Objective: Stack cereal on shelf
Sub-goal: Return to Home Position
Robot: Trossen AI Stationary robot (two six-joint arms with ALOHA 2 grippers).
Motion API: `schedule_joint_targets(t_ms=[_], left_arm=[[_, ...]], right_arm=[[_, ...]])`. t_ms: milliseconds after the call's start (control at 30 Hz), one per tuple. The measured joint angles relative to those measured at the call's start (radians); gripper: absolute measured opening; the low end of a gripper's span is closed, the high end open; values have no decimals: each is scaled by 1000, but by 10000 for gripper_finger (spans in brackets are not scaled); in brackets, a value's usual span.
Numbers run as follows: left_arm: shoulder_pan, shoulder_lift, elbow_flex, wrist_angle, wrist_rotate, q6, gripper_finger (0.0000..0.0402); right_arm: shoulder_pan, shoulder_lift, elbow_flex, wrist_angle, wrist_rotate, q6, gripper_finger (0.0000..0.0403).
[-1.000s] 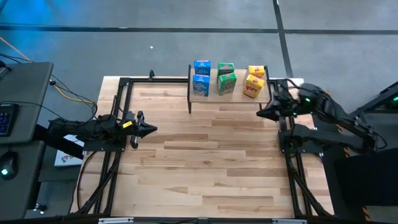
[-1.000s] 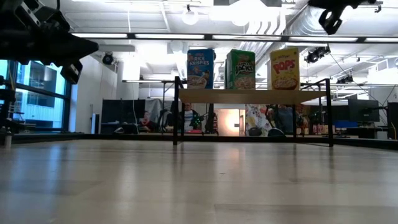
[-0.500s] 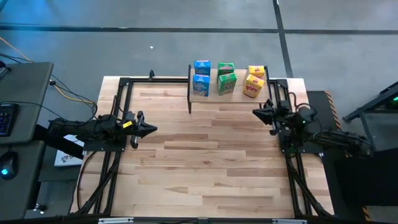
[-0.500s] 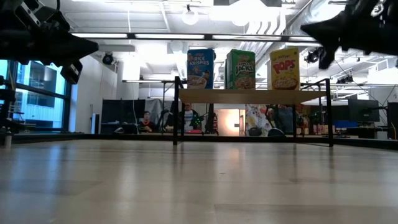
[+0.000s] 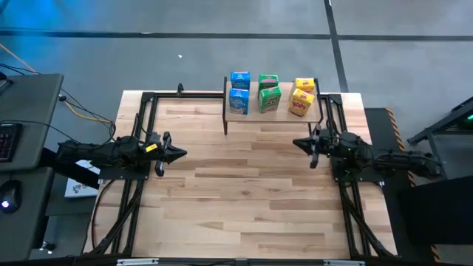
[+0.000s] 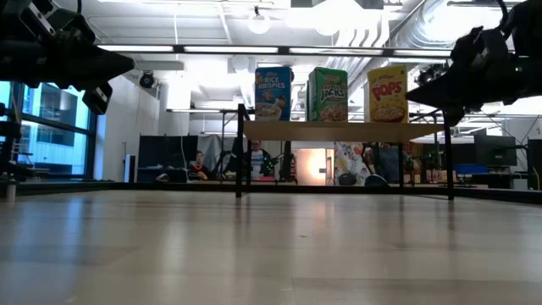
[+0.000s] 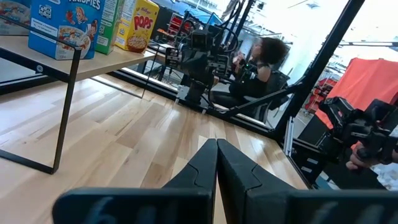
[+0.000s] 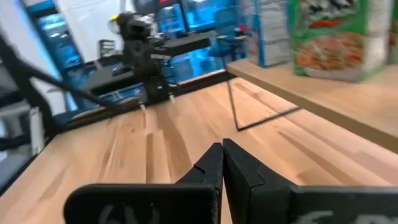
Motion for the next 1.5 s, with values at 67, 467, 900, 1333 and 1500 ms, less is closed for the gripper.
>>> schedule_joint_targets(t_ms=[67,467,900,1333,1500], left_arm=[[0,0,0,0,0,0,3],[0,0,0,0,-1,0,3],[0,-9,0,0,0,0,3],[-35,-8,0,2,-1,0,3],[-35,-8,0,2,-2,0,3]], right_arm=[[-1,-10,0,-6,-43,-44,0],[0,-45,1,-141,-146,-75,0],[0,-38,2,-149,-117,172,0],[-8,-216,2,-148,-113,172,0],[-8,-202,2,-149,-113,172,0]])
